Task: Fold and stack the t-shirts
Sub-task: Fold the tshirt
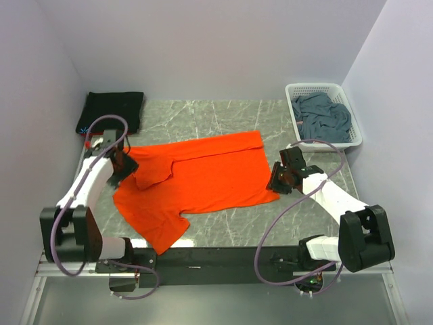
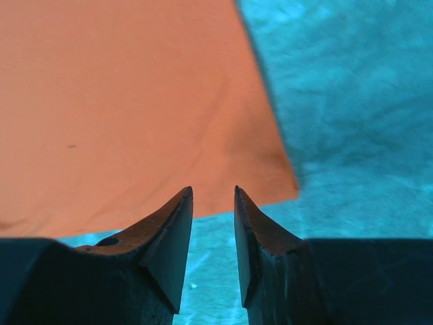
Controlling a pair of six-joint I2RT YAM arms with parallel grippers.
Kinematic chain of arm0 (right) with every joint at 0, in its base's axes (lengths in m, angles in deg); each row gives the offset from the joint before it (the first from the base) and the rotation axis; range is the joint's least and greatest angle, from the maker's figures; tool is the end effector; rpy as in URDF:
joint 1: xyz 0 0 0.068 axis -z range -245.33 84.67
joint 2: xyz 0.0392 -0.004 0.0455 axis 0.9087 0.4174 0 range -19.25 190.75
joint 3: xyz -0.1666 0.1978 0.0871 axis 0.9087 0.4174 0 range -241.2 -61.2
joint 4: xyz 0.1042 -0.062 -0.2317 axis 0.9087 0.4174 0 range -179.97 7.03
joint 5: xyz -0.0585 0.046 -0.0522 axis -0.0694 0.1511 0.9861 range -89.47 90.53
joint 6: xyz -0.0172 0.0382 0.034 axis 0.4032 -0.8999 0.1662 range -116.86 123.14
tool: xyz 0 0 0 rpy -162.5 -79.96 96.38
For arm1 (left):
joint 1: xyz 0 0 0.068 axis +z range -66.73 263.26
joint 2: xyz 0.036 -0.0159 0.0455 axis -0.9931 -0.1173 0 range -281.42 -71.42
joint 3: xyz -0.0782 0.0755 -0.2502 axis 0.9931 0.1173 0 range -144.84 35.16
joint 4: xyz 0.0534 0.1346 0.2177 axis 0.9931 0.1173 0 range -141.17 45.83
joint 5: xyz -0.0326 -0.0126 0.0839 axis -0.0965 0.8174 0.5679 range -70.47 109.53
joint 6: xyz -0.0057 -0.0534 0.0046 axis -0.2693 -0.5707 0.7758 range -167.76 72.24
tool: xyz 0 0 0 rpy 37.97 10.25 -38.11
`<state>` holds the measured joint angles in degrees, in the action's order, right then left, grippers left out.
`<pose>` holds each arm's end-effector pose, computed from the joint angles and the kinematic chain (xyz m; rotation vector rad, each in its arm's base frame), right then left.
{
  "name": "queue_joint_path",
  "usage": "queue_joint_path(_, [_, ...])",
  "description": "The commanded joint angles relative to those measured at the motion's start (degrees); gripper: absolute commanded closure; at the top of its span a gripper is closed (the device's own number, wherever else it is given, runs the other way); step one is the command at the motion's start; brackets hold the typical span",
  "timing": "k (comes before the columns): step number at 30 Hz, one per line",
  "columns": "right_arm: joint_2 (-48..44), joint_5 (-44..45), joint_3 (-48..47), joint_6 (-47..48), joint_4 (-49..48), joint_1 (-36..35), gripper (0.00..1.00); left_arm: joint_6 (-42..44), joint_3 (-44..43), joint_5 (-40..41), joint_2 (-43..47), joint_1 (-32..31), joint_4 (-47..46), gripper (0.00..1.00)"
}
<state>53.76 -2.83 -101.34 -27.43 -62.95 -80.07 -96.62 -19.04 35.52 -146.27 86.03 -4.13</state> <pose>0.2279 0.0621 0.1886 0.3451 2.6352 0.3471 0.2418 0.0215 0.2379 -1.2307 2.3746 0.1391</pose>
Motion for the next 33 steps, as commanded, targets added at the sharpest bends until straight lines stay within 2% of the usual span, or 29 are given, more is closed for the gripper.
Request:
queue_joint_path(1, [0.0, -3.5, -4.8, -0.3, -5.2, -0.5, 0.62, 2.3, -6.6, -1.0, -4.6, -4.4, -5.0, 0.28])
queue_joint_path(10, [14.3, -8.6, -18.3, -3.8, -12.9, -2.2, 0.64, 5.1, -14.3, -3.1, -18.7, -10.6, -10.9, 0.32])
queue_joint_path(21, [31.6, -8.8, -29.2, -11.4, -23.2, -2.7, 0.64, 5.5, -17.2, -4.0, -29.0, -11.6, -13.8, 0.33])
queue_joint_path(25, [38.1, -7.4, -32.3, -14.1, -22.9, -2.7, 0.64, 5.6, -17.4, -4.4, -31.4, -11.6, -13.8, 0.33])
queue_joint_path(33, [43.8, -2.4, -35.4, -17.1, -19.9, -0.7, 0.66, 5.6, -18.4, -5.9, -36.1, -12.3, -13.9, 0.33])
